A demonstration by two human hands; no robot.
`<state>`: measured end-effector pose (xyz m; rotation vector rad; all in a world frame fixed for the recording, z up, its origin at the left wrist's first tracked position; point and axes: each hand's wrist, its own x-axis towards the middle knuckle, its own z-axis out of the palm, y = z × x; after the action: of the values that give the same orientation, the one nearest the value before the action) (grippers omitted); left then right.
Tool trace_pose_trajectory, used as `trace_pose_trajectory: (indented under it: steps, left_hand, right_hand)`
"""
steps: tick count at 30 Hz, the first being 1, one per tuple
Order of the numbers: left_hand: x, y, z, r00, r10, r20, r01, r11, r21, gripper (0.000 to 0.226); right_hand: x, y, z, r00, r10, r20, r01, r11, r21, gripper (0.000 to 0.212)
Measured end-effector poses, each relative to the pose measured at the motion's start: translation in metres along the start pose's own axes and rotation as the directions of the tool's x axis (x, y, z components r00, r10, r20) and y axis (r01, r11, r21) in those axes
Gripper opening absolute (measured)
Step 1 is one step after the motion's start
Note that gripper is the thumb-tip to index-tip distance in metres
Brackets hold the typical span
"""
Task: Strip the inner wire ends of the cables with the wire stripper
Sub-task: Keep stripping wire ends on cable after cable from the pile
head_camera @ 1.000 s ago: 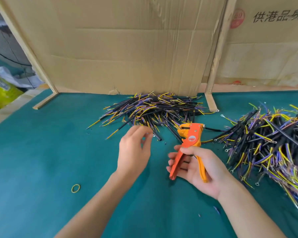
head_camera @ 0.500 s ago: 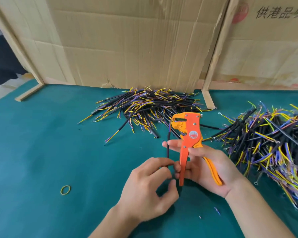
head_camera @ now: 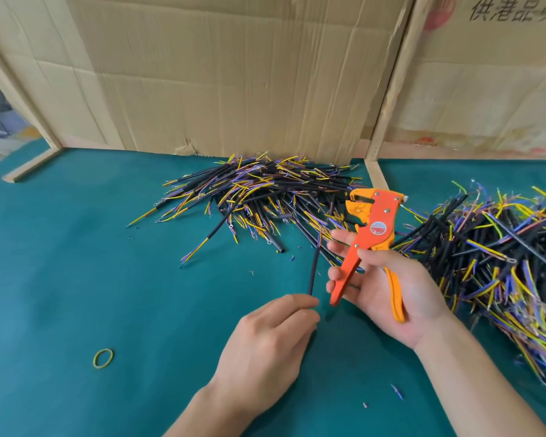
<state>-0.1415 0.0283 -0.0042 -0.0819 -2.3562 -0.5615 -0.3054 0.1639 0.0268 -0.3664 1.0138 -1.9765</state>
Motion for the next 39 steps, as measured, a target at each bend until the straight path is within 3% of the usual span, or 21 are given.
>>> trace_pose_trajectory:
  steps: [4,7,9,13,18,22,27,28,35,39]
  left_hand:
    - [0.004,-0.003,-0.004,0.944,-0.309,-0.117,0.298,0.949,-0.103,0.017]
    - [0.009,-0.006,-0.008,0.774,-0.628,-0.084,0.589,0.761,-0.272,0.024]
    - [0.012,-0.008,-0.011,0.662,-0.749,-0.012,0.698,0.622,-0.353,0.022]
    - [0.016,-0.014,-0.020,0.590,-0.807,0.027,0.754,0.539,-0.374,0.014]
    - [0.016,-0.032,-0.033,0.568,-0.802,0.183,0.802,0.491,-0.339,0.019]
    - [0.017,-0.038,-0.041,0.555,-0.762,0.333,0.780,0.338,-0.527,0.021]
    - [0.020,-0.037,-0.050,0.533,-0.688,0.493,0.760,0.133,-0.636,0.014]
    - [0.020,-0.036,-0.050,0.534,-0.673,0.513,0.764,0.124,-0.633,0.014]
    - [0.013,-0.035,-0.052,0.615,-0.629,0.476,0.763,0.323,-0.559,0.020]
    - [0.012,-0.037,-0.056,0.634,-0.561,0.532,0.772,0.419,-0.478,0.017]
  right_hand:
    - [0.000,-0.003,-0.001,0.993,-0.027,-0.117,0.028,1.000,0.005,0.058]
    - [0.000,-0.003,0.000,0.993,-0.021,-0.117,0.024,0.999,0.024,0.049]
    - [0.001,-0.002,0.001,0.995,-0.005,-0.104,0.008,0.999,0.032,0.049]
    - [0.001,-0.001,0.004,0.997,0.009,-0.075,-0.009,1.000,0.007,0.054]
    - [0.002,-0.002,0.004,0.995,0.019,-0.094,-0.017,1.000,0.012,0.060]
    - [0.002,-0.001,0.004,0.994,0.012,-0.105,-0.013,1.000,-0.006,0.058]
    - [0.002,0.000,0.004,0.996,-0.015,-0.092,0.011,0.999,-0.053,0.062]
    - [0.002,0.000,0.004,0.996,-0.022,-0.088,0.016,0.998,-0.064,0.062]
    - [0.001,0.000,0.002,0.997,-0.018,-0.072,0.013,0.998,-0.069,0.051]
    - [0.000,-0.001,-0.001,0.999,-0.050,-0.012,0.048,0.995,-0.085,0.051]
